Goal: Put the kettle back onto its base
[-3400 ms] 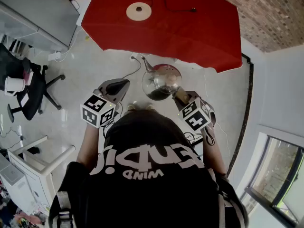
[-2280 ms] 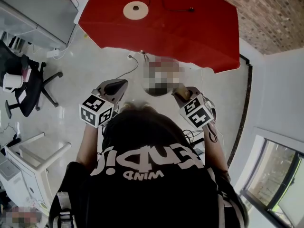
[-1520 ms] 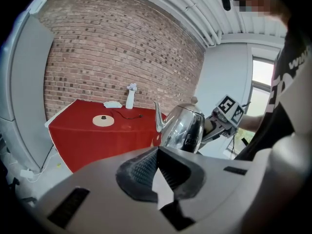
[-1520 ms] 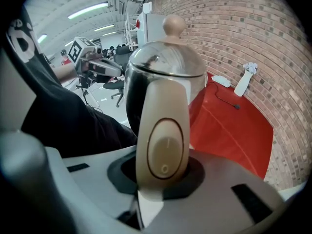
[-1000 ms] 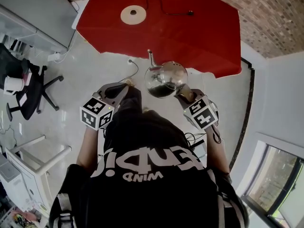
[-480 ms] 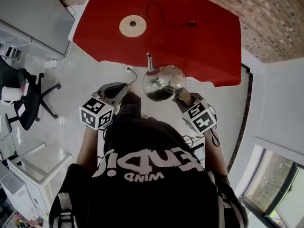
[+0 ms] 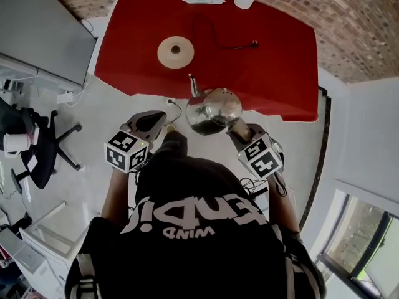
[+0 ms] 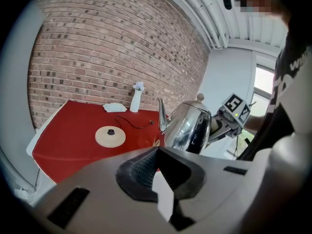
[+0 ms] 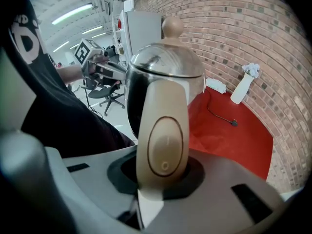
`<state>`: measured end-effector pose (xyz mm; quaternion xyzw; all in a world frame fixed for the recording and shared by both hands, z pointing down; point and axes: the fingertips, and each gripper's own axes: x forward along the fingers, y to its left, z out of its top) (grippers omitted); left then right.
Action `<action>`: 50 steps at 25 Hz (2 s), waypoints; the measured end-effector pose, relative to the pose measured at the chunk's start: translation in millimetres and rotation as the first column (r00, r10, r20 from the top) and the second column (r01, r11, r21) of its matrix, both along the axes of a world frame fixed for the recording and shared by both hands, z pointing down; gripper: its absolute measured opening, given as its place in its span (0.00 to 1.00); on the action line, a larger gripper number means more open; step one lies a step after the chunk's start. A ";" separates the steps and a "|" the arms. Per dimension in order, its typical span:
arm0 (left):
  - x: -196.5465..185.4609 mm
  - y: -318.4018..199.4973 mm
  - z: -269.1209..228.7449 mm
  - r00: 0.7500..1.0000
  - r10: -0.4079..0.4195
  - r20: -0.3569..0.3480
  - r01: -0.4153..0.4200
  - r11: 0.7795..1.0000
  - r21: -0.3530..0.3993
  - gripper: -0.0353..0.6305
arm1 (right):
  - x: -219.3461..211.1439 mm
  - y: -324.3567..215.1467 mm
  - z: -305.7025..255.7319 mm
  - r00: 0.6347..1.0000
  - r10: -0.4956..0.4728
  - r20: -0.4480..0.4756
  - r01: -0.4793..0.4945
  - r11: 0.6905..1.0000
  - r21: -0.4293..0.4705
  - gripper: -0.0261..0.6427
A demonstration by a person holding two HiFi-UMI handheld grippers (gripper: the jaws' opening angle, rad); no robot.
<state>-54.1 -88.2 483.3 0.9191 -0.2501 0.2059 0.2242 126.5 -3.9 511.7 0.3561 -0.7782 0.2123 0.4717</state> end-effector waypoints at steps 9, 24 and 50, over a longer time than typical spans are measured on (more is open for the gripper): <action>-24.7 -73.7 -9.7 0.999 0.051 -0.004 -0.051 0.999 0.018 0.07 | -29.7 -57.5 -13.3 0.998 0.059 0.006 -0.059 0.998 0.027 0.14; -5.0 -100.7 -11.3 0.998 0.065 -0.026 -0.066 0.998 -0.005 0.07 | -8.5 -83.5 -19.4 0.998 0.067 -0.019 -0.067 0.998 0.004 0.14; -2.4 -121.4 -0.1 1.000 -0.016 -0.017 0.016 1.000 -0.020 0.07 | -24.8 -220.5 -30.1 0.993 -0.111 -0.032 0.114 0.986 0.118 0.14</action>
